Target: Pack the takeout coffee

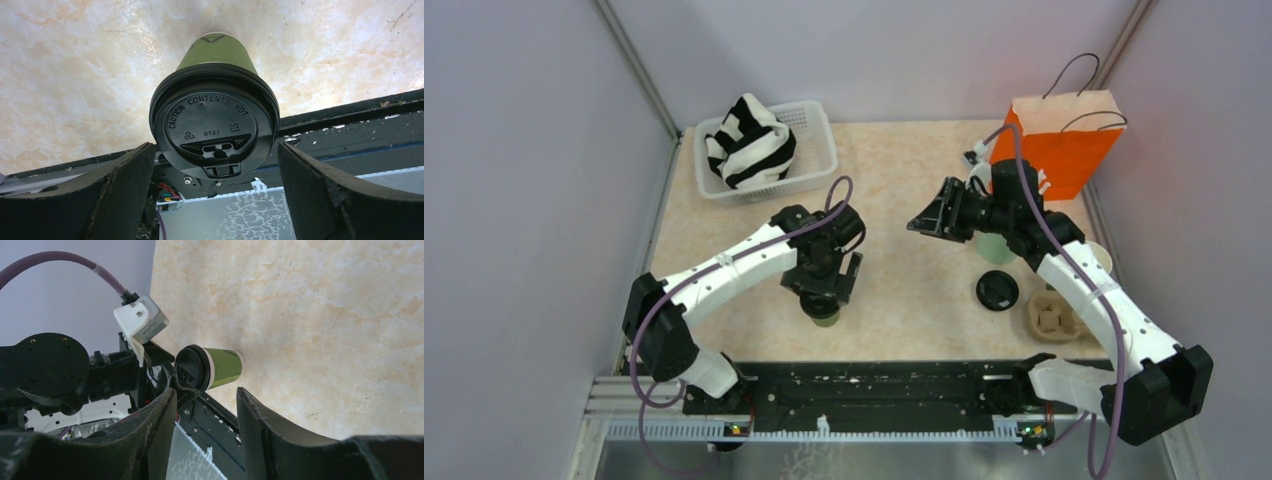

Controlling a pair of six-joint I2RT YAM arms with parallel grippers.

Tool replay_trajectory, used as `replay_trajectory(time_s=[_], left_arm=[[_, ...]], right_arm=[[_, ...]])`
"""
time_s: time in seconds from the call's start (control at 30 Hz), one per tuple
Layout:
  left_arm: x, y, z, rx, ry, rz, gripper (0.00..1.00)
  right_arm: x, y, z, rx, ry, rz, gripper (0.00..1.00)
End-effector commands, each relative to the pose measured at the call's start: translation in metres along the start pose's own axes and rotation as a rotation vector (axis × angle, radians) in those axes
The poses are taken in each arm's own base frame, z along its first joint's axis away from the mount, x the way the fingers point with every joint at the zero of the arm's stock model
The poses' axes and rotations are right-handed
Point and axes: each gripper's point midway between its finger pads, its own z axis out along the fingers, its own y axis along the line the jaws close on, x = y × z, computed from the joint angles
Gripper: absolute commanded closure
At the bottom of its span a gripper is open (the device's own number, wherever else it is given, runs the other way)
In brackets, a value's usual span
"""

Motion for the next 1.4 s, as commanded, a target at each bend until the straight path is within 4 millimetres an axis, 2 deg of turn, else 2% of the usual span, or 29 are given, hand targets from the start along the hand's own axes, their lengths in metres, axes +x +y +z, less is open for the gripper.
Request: replay_trajectory(time_s=[0.0, 0.07, 0.17, 0.23, 0.3, 0.4, 0.5, 0.63, 0.7, 0.87, 1.2, 1.37], left_arm=[[-0.004, -0.008, -0.022, 0.062, -0.038, -0.032, 0.02], [-0.003, -0.011, -0.034, 0.110, -0.057, -0.072, 0.02], [-0.002, -0.010, -0.046, 0.223, -0.075, -0.176, 0.02], [-0.006, -0.002, -0.050, 0.301, -0.101, -0.257, 0.03], [-0.012, 0.011, -0.052, 0.369, -0.136, -0.351, 0.04], [-0.022, 0.029, -0.057, 0.452, -0.208, -0.465, 0.04], [-0.014, 0.032, -0.049, 0.519, -0.188, -0.537, 0.05], [-0.001, 0.036, -0.026, 0.578, -0.182, -0.623, 0.10], [0.002, 0.037, -0.019, 0.615, -0.196, -0.673, 0.15], [0.003, 0.040, -0.015, 0.660, -0.251, -0.729, 0.20], [0.011, 0.042, 0.004, 0.622, -0.201, -0.749, 0.24], [0.027, 0.042, 0.021, 0.577, -0.099, -0.764, 0.31]], right_arm=[[-0.001, 0.011, 0.001, -0.058, 0.013, -0.049, 0.52], [0.010, 0.009, 0.010, -0.057, 0.081, -0.067, 0.50], [0.043, 0.008, 0.032, -0.048, 0.244, -0.142, 0.48], [0.076, 0.012, 0.052, -0.066, 0.376, -0.197, 0.47], [0.097, 0.019, 0.067, -0.119, 0.446, -0.220, 0.46], [0.116, 0.022, 0.085, -0.192, 0.492, -0.207, 0.38], [0.133, 0.023, 0.097, -0.256, 0.564, -0.158, 0.35], [0.145, 0.029, 0.109, -0.326, 0.604, -0.143, 0.30], [0.151, 0.024, 0.116, -0.329, 0.626, -0.125, 0.29], [0.156, 0.021, 0.130, -0.348, 0.658, -0.100, 0.29], [0.172, 0.016, 0.145, -0.360, 0.709, -0.049, 0.34], [0.179, 0.003, 0.149, -0.319, 0.706, -0.015, 0.38]])
